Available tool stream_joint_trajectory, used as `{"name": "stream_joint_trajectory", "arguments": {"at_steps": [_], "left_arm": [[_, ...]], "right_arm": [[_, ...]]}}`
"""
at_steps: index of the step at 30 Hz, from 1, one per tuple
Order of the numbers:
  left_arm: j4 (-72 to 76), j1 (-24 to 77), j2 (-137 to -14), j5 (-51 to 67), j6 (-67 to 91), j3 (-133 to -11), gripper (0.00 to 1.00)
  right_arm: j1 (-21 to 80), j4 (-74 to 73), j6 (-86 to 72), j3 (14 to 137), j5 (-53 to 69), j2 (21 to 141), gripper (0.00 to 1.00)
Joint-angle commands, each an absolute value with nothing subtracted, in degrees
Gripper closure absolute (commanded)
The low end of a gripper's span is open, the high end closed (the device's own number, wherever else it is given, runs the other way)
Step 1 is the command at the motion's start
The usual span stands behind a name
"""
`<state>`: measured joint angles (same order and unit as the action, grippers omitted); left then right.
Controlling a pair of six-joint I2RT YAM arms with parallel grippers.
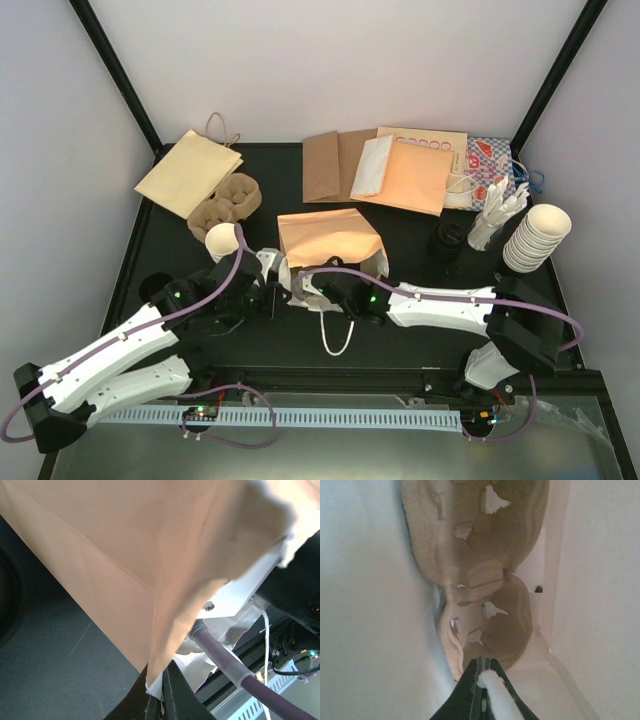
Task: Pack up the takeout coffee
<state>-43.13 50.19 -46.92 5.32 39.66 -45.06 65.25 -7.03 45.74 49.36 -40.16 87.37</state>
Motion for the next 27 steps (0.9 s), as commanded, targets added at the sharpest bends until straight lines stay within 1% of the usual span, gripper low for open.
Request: {"name": "stream_joint_trajectory", "arguments": {"at_steps": [1,9,17,21,27], "left_arm": [[-42.5,49.7,-46.3,6.8,40.3,-45.4,0.98],[-44.3,49.7,-46.9,8.1,39.9,-45.3,0.99],[-46.2,49.7,-46.0,8.0,40.0,-44.9,0.98],[-46.4,49.8,-45.9,7.3,40.0,-45.0,0.98],[-45.9,49.7,-46.4,7.5,39.7,-45.2,0.99]], "right_arm": [[65.3,-9.4,43.8,49.9,-35.4,87.8,0.99],[64.1,-7.6,45.1,52.8,-35.1,91.1,0.99],[63.1,-2.8,49.5,53.1,-36.7,92.9,0.99],[63.4,-6.8,46.8,52.9,-33.5,87.9,0.99],[64.0,-18.9,38.1,53.0,-24.6,77.7,0.99]]}}
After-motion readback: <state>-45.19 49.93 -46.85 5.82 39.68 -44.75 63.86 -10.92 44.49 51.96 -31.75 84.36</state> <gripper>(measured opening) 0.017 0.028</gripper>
